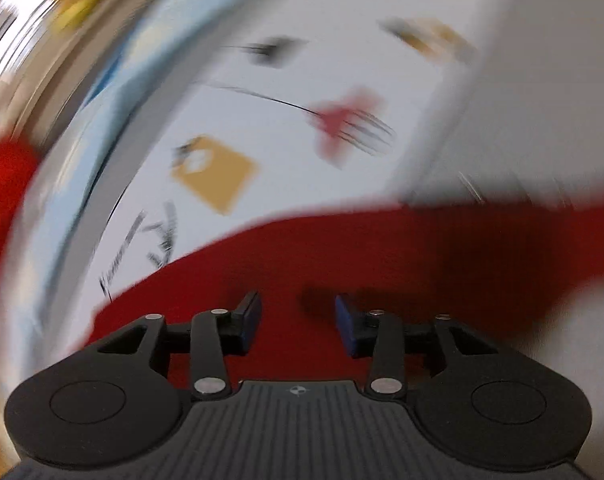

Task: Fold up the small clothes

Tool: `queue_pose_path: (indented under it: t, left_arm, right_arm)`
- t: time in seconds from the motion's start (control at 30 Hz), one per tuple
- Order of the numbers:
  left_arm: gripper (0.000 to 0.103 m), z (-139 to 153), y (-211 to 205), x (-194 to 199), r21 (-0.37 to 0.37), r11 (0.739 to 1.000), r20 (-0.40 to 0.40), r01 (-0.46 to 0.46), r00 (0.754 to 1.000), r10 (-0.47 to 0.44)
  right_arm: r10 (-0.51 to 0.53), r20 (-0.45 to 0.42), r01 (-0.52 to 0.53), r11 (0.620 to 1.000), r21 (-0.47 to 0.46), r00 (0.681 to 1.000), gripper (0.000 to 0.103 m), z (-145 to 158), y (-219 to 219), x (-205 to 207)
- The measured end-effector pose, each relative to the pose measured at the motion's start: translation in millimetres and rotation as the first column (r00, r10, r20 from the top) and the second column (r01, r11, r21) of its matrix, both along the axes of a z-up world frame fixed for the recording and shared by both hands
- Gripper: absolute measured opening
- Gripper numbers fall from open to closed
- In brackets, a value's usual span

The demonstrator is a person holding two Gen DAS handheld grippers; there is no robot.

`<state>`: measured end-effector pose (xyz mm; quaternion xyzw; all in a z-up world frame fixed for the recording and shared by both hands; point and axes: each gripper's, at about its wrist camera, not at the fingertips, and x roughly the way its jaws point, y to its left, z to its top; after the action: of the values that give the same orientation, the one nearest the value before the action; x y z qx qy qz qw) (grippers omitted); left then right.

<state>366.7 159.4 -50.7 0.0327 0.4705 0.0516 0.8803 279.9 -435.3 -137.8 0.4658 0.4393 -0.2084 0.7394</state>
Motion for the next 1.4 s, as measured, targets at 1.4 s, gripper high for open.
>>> queue_pose_path:
  t: [1.4]
  left_arm:
    - [0.042,-38,-4,10,-0.015,0.999,-0.067,0.030,0.997,-0.031]
  right_arm:
    - [-0.180,0.202,0.247,0.889,-0.385,0.963,0.010,-13,-136,18]
